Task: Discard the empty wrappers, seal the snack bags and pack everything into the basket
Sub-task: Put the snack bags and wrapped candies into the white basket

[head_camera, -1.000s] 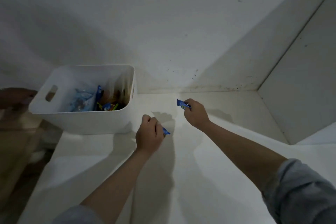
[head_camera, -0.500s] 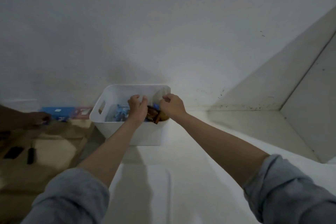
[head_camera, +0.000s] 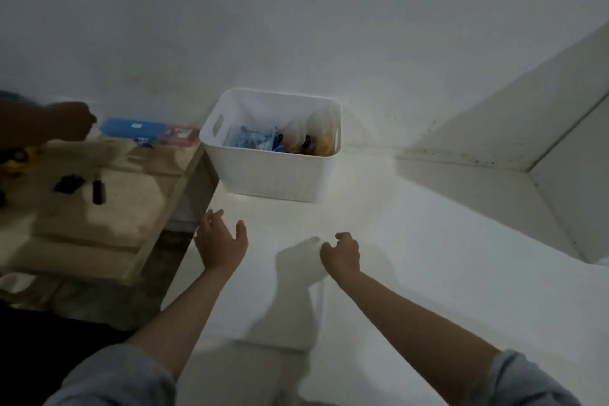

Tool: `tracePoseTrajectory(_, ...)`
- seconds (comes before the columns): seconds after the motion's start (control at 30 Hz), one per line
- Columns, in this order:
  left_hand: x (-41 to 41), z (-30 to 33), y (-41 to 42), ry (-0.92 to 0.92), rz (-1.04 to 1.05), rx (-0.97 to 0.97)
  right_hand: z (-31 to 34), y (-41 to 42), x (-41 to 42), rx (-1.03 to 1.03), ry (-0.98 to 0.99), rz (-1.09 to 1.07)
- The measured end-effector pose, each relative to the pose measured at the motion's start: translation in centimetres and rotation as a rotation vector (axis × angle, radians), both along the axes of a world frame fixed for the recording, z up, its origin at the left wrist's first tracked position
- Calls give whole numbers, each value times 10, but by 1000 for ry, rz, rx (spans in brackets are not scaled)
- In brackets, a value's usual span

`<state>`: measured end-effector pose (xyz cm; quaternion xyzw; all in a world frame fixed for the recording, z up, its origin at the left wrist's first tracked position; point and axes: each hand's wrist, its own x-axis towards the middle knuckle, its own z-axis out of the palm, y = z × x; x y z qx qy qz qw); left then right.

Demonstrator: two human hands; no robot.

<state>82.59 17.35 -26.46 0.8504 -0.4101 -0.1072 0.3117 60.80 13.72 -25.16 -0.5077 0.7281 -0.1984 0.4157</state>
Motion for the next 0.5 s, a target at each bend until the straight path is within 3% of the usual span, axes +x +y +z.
tracePoseTrajectory(0.13, 18, -32, 63, 92, 191, 369, -22, 44, -7, 166, 279, 119)
tracePoseTrajectory(0.23, 26, -43, 91, 102, 180, 482, -31, 66, -3, 156, 396, 256)
tracePoseTrajectory(0.3, 28, -42, 101, 80, 125, 494, -33, 74, 3, 185, 373, 249)
tracePoseTrajectory(0.5, 23, -20, 122, 180, 178, 461, -20, 60, 6, 290, 230, -41)
